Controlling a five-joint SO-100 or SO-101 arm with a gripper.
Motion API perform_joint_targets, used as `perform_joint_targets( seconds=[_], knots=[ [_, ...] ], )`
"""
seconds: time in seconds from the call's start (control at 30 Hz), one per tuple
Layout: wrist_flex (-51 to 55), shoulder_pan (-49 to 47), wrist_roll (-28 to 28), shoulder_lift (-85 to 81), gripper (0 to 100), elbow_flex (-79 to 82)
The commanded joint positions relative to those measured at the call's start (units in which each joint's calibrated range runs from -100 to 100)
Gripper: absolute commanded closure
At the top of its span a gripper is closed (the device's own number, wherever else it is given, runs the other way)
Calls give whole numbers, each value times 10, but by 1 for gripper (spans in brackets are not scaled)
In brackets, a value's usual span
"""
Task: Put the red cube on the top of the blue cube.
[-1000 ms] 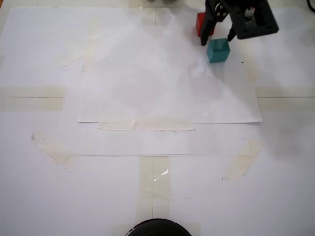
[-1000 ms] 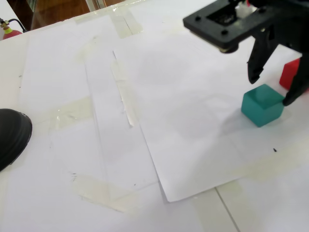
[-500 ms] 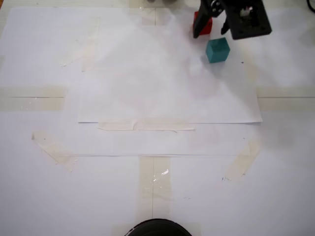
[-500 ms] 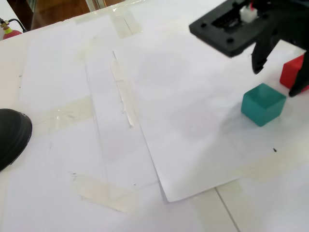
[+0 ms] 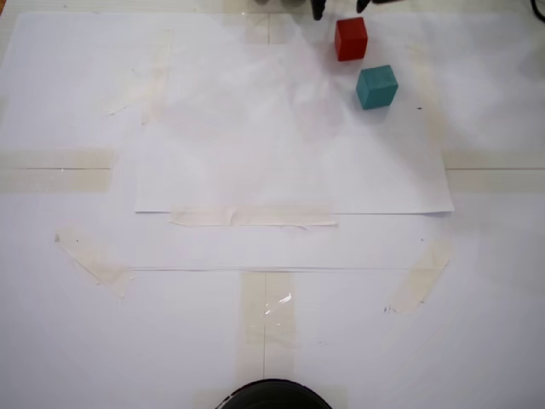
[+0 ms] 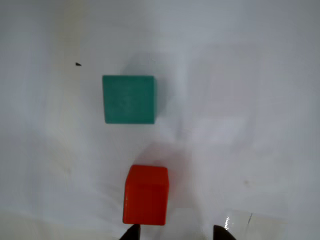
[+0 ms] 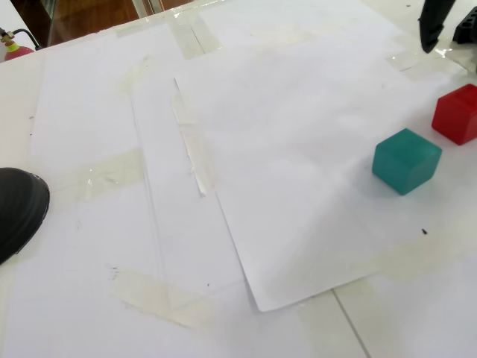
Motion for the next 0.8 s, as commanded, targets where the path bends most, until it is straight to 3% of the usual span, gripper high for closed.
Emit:
perform_joint_targets(
  seconds=[0.0, 0.37, 0.77],
  knots=[
    [-71, -18, -32, -78, 78, 72],
    [-49, -43, -47, -95, 89, 58],
    [-54, -88, -92, -110, 76, 68]
  ],
)
